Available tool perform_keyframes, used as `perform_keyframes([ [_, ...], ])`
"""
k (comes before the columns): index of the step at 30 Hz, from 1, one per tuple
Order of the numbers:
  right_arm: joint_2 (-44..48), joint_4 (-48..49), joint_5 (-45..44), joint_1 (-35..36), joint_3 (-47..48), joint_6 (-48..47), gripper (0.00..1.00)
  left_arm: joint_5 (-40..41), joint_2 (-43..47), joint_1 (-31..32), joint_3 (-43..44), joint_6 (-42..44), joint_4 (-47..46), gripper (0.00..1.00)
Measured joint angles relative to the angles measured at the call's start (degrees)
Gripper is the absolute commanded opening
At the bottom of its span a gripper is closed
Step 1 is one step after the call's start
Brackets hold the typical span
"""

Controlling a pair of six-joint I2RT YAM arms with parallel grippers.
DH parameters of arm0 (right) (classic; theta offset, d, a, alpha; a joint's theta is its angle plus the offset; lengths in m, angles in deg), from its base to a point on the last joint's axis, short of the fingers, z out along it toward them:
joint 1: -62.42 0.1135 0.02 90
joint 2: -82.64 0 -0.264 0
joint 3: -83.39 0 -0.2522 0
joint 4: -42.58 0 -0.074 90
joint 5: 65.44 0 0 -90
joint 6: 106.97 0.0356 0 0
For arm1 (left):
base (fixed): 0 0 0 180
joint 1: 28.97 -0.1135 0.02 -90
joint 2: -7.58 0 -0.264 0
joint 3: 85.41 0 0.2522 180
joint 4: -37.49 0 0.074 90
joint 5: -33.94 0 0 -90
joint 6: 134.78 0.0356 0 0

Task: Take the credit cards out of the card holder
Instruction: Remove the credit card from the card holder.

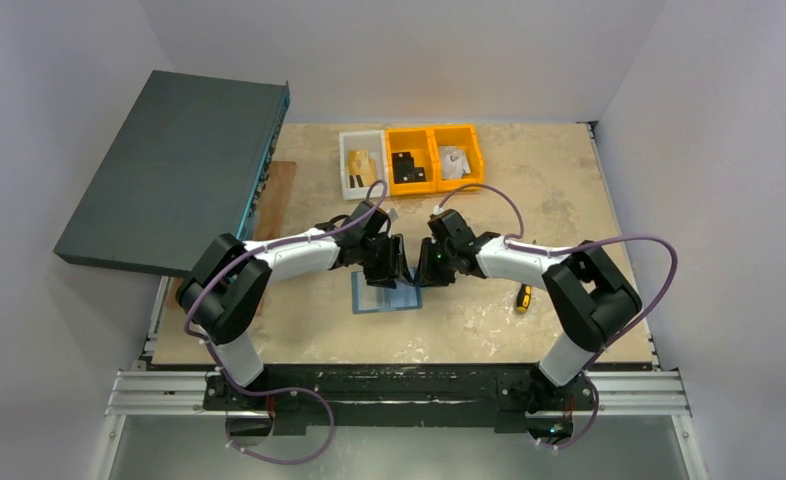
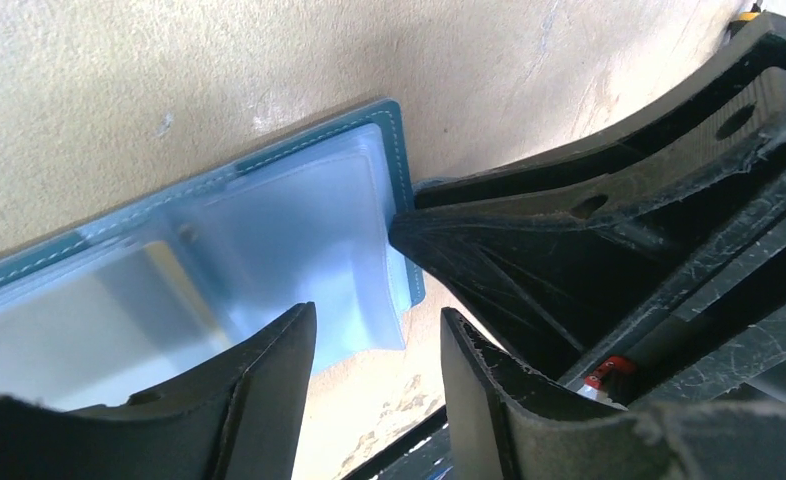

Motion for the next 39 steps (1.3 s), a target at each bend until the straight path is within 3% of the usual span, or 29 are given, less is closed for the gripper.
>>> perform_keyframes([
  [6, 2.7, -4.6, -2.0, 0.1, 0.9, -0.5, 0.44, 2.7, 2.8, -0.1, 0.5, 0.6, 4.4, 0.49],
  [11, 6.6, -8.4, -6.1, 0.1, 4.0, -1.7, 0.49, 6.8, 7.6, -0.6, 0.5, 1.6, 9.2, 0.56],
  [17, 6.8, -11.0, -11.3, 3.8, 10.4, -3.0, 0.50, 12.8, 16.8, -4.2, -1.0, 3.0, 15.0, 0.61],
  [23, 0.9, -10.8, -12.1, 10.3, 15.5, -3.1, 0.49, 15.9, 25.1, -8.0, -4.7, 3.6, 19.6, 0.61],
  [39, -14.8, -12.3, -14.2, 15.6, 24.7, -3.1, 0.47, 16.8, 28.8, -11.3, -10.8, 3.7, 24.0, 0.61],
])
